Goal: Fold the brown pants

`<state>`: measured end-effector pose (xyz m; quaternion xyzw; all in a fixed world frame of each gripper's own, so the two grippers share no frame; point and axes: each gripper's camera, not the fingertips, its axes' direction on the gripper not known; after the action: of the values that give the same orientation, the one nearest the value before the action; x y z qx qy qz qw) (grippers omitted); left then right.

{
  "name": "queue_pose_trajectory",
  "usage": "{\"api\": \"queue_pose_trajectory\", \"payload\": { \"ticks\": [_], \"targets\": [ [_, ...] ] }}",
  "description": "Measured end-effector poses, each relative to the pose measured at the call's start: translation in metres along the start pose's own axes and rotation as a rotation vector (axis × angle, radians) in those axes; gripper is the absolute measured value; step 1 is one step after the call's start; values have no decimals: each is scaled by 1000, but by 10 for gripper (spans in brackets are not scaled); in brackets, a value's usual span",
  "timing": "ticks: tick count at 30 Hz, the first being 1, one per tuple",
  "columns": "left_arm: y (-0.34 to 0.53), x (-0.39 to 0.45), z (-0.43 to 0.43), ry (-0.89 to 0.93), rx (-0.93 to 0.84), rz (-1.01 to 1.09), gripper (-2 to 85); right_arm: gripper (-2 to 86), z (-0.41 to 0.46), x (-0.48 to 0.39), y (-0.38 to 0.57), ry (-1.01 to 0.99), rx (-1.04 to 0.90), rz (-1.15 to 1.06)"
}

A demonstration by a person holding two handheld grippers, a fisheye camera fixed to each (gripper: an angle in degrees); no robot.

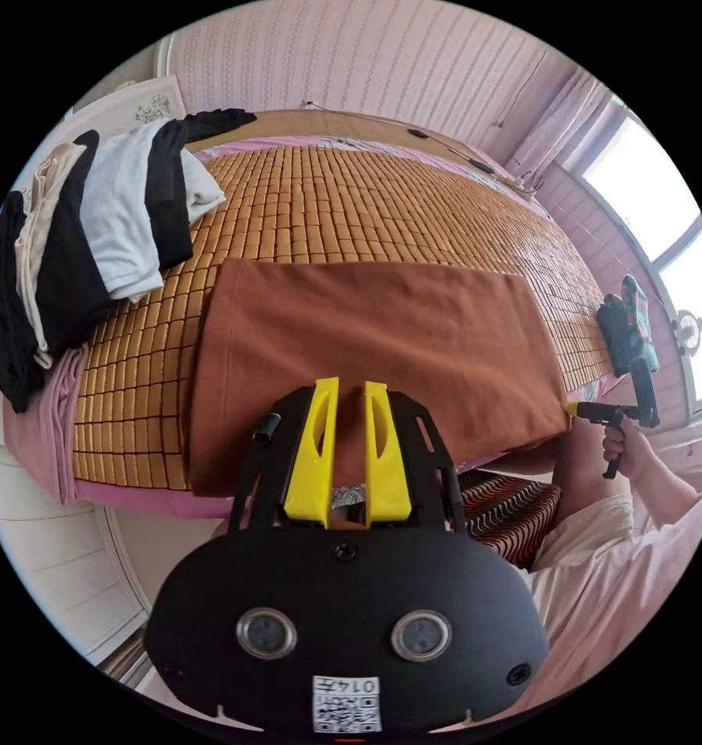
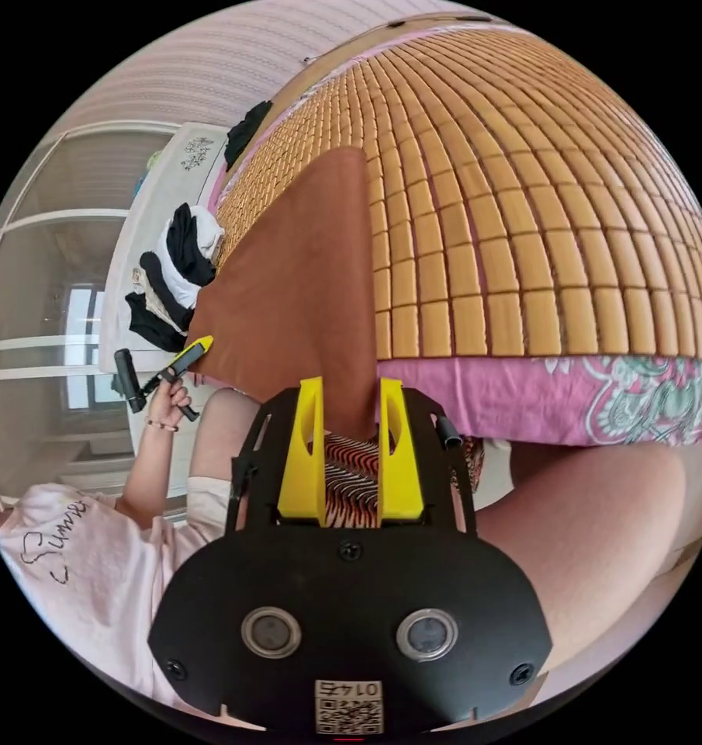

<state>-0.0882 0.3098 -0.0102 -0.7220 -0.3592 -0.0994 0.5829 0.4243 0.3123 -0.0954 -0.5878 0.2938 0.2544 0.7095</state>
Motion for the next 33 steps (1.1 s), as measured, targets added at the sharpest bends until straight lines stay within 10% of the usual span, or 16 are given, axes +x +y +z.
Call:
{"api": "queue_pose_trajectory", "payload": {
  "ticks": [10,19,33],
  "targets": [
    [7,26,16,-74,26,47,-7,31,-39,14,-19,-535,114,-11],
    [-4,107,49,-48,-69,191,-10,19,-62,10,-9,-37,202,33],
    [2,159,38,52,-70,288,-9,-8,187,-197,3,743,-74,-710]
  ]
}}
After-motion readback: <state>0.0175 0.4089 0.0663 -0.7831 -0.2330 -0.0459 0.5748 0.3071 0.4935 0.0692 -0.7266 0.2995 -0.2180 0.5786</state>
